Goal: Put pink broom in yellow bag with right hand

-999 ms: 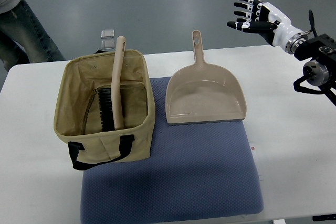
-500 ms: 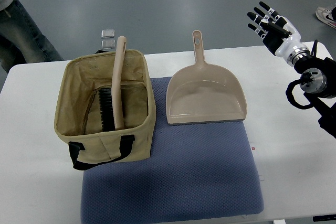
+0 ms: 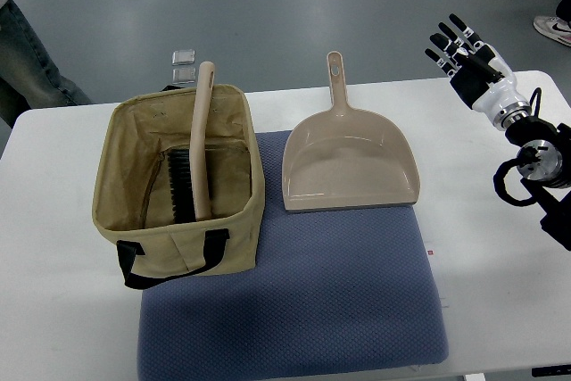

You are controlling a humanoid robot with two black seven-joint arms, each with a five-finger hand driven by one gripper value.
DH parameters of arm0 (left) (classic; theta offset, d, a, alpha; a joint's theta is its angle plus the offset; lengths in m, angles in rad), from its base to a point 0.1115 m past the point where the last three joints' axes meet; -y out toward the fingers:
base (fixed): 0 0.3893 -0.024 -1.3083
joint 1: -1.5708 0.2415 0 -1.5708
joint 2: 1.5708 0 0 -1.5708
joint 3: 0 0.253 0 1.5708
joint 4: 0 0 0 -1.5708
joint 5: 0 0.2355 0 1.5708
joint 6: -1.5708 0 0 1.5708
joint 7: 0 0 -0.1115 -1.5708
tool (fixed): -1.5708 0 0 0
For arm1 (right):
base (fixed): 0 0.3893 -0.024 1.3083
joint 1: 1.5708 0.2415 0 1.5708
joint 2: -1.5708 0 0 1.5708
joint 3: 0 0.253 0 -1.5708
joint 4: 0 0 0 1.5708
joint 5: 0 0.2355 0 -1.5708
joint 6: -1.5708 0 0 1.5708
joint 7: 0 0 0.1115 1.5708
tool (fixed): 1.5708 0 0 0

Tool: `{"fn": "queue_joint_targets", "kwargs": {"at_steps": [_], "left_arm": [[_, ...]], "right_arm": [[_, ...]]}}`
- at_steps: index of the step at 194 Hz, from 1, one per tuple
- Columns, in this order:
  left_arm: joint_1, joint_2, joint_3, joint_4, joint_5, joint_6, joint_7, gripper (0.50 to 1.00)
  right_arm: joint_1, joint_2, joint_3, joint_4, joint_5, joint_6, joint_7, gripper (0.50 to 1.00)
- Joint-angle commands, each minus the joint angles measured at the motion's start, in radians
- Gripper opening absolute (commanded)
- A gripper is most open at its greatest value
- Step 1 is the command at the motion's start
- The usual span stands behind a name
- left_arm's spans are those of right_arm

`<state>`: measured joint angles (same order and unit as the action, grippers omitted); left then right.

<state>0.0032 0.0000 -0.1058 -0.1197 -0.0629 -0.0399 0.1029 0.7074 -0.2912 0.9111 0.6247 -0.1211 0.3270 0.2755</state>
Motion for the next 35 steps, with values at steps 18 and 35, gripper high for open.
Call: {"fn": "queue_joint_targets", "kwargs": {"at_steps": [18,35], "left_arm": [[0.000,0.000,0.000,0.000,0.000,0.000,0.001,1.000],[0.000,0.000,0.000,0.000,0.000,0.000,0.001,1.000]], "right_arm": [[-0.002,-0.002,-0.003,-0.014,-0.003,-0.005,-0.001,0.928],[-0.003,0.000,-0.005,-0.026,-0.003,-0.003,-0.001,0.930]]}}
